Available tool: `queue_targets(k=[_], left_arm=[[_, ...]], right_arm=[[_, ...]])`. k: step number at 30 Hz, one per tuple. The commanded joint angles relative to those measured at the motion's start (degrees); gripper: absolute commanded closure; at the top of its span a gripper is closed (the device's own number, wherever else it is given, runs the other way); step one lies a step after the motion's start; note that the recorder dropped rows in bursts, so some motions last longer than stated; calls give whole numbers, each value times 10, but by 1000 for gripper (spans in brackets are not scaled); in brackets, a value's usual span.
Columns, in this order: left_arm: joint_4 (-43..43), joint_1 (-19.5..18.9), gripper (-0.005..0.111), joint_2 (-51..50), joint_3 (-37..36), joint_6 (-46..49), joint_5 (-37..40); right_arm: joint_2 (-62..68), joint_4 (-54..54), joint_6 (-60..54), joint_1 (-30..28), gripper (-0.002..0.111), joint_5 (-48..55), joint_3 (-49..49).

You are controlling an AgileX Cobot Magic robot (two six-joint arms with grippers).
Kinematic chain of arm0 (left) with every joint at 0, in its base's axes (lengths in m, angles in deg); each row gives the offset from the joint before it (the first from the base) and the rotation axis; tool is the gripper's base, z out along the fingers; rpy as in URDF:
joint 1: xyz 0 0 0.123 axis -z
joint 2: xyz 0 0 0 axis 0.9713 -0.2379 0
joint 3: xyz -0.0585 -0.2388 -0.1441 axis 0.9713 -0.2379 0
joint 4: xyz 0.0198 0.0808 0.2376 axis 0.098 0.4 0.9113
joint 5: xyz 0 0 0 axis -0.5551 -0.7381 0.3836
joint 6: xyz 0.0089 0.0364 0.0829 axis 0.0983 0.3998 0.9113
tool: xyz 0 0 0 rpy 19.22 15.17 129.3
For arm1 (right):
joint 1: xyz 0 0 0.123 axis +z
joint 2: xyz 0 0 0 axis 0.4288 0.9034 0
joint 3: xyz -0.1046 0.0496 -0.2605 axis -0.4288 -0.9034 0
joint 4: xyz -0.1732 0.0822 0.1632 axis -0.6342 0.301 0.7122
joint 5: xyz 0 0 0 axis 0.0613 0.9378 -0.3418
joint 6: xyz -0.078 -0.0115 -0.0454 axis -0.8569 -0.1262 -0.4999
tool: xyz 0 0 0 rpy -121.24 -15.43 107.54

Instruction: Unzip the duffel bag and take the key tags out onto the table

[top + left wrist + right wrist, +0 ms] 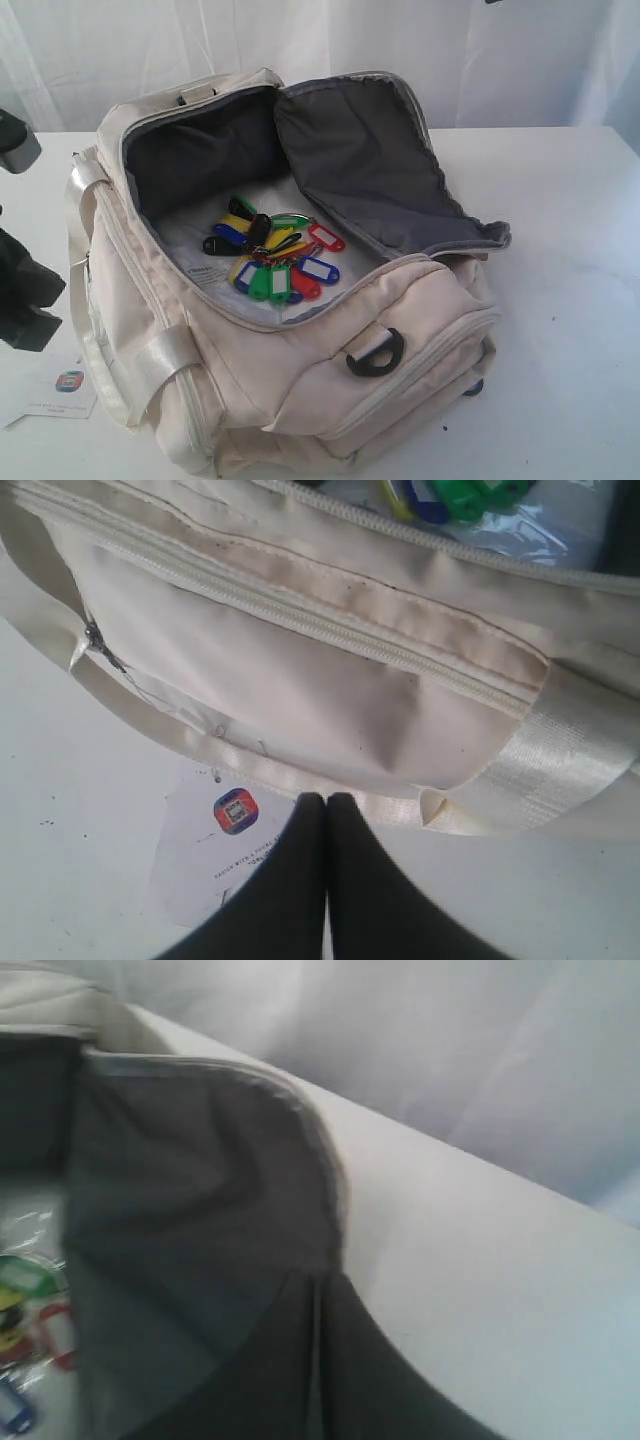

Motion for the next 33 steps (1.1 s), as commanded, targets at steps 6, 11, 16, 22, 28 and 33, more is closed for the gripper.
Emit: queue_targets(k=[6,11,16,22,28,33], left_arm=[[-5,1,106,5,-3,4,69],[4,1,106,25,-3,-11,79],[35,1,106,71,-9,-11,75],[19,1,106,83,-56,-11,36],[15,1,106,83,-56,-11,33],[15,1,106,83,-56,-11,32]], right_arm=[[-14,481,-393,3,108,195,-53],[42,405,-404,69,108,112,-72],[135,301,-401,128,106,14,-72],[229,185,-476,173,45,-64,-71],[284,159,-468,173,45,-114,-71],[295,157,-435,173,48,-135,-71]])
